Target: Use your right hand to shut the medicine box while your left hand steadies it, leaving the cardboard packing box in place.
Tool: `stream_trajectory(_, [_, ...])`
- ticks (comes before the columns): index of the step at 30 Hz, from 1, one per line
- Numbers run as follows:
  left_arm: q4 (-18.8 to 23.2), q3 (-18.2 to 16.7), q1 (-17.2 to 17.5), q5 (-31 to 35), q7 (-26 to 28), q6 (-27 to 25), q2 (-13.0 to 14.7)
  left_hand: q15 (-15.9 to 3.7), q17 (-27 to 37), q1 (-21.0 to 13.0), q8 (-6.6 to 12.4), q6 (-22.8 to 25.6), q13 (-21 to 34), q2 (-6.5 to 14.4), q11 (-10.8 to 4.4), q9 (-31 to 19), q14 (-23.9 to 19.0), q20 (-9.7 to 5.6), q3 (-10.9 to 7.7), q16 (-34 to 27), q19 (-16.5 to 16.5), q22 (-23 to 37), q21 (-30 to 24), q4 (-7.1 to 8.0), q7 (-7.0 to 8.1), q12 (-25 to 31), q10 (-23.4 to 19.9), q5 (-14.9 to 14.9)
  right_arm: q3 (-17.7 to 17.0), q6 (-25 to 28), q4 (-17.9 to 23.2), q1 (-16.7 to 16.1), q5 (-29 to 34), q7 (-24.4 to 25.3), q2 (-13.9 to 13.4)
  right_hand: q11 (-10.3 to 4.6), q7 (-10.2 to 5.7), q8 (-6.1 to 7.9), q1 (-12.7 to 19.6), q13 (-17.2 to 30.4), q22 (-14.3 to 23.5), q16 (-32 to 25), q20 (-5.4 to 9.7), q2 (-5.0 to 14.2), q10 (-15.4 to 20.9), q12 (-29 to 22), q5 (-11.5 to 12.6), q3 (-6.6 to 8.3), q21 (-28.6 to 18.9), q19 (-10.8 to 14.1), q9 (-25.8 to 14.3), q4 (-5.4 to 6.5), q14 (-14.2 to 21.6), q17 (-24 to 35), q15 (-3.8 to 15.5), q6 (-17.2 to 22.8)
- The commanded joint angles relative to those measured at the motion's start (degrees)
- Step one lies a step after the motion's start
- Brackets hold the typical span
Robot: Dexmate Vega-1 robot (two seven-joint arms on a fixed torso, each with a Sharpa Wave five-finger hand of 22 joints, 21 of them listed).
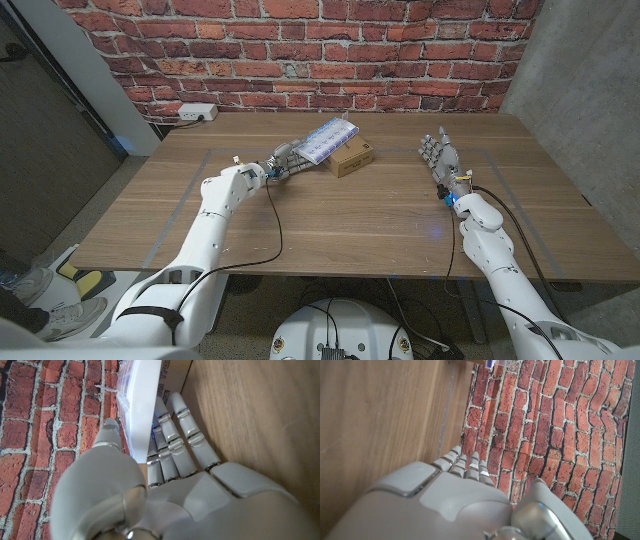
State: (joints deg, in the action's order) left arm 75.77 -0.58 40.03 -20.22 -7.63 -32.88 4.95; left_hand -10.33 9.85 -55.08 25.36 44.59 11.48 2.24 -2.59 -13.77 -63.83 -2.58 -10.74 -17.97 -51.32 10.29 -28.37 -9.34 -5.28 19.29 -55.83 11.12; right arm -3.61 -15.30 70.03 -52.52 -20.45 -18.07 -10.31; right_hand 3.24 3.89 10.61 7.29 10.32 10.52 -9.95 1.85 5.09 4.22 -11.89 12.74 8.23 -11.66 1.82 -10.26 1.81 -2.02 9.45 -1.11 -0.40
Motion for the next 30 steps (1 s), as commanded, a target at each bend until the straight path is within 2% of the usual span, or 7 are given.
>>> stream_trajectory(1, [1.69,-1.47,0.08,2.64,6.68,-1.22,-2.60,-1.48,0.78,-3.81,1.89,4.39,1.05,1.26,-2.08,-0.98,-3.57,-0.32,-2.24,0.28,0.07,0.43,-0.21,0.00,0.79,0.40,-4.28,-0.58,0.38,-0.37,-2.18,1.55,0.10,-0.40,0.15,-0.17,0.19,0.29,0.61,0.11,0.24,-0.22,0.41,0.16,0.56,-0.36,0.18,0.01,-0.37,-0.01,-0.11,-0.07,0.14,0.16,-0.11,0.27])
stream_trajectory(5, [2.02,-1.65,0.02,3.30,8.15,-1.59,-3.16,-1.67,1.33,-6.63,3.33,6.75,1.99,2.28,-3.12,-1.77,-6.24,-0.74,-4.08,-0.14,0.06,0.57,-0.47,-0.11,1.37,1.00,-7.17,-0.62,0.35,-0.65,-2.49,1.75,0.07,-0.45,0.17,-0.12,0.19,0.28,0.60,0.11,0.24,-0.21,0.39,0.17,0.52,-0.33,0.19,0.01,-0.37,0.01,-0.11,-0.07,0.14,0.16,-0.11,0.27])
stream_trajectory(9, [1.76,-1.44,-0.29,3.81,8.29,-1.63,-3.37,-1.93,1.48,-8.58,3.68,6.83,2.43,2.74,-3.62,-2.23,-6.76,-0.83,-5.22,-0.01,0.43,0.64,-0.51,-0.44,1.50,1.00,-7.75,-0.49,0.22,-0.65,-2.39,1.74,0.07,-0.33,0.06,-0.13,0.21,0.28,0.60,0.11,0.24,-0.21,0.38,0.17,0.52,-0.32,0.19,0.00,-0.36,0.01,-0.11,-0.07,0.15,0.17,-0.09,0.26])
stream_trajectory(14, [2.17,-1.09,-0.16,4.90,9.76,-0.96,-4.06,-2.00,1.91,-13.00,5.21,8.81,3.41,3.75,-4.23,-3.32,-8.69,-1.45,-7.94,-0.16,1.19,0.84,-0.86,-0.81,2.07,1.50,-10.15,-0.15,0.11,-0.54,-2.24,1.60,-0.07,-0.41,-0.07,-0.12,0.23,0.27,0.60,0.11,0.24,-0.19,0.40,0.17,0.52,-0.31,0.19,-0.01,-0.36,0.01,-0.11,-0.06,0.15,0.17,-0.08,0.25])
stream_trajectory(21, [4.19,0.03,0.62,6.28,10.20,-1.08,-3.77,-1.87,2.22,-14.13,5.91,9.62,3.94,3.83,-4.50,-3.86,-9.27,-1.80,-8.70,-0.20,2.13,0.96,-0.93,-0.47,2.17,1.59,-10.79,-0.24,-0.01,-0.51,-2.15,1.45,-0.26,-0.58,-0.14,-0.14,0.26,0.26,0.60,0.11,0.25,-0.19,0.41,0.20,0.56,-0.30,0.19,-0.01,-0.35,0.02,-0.11,-0.06,0.17,0.17,-0.07,0.26])
stream_trajectory(30, [9.75,3.60,2.19,8.92,7.99,-2.12,-0.69,-1.88,2.49,-14.45,6.14,9.39,4.56,3.68,-4.04,-4.39,-9.33,-2.05,-9.08,-0.05,3.61,1.10,-0.84,0.01,1.87,1.39,-10.43,-0.45,0.34,-0.58,-1.35,1.37,0.22,-0.72,-0.42,0.00,0.27,0.23,0.71,0.11,0.24,-0.15,0.45,0.28,0.55,-0.26,0.21,0.03,-0.33,0.04,-0.11,-0.12,0.14,0.16,-0.02,0.20])
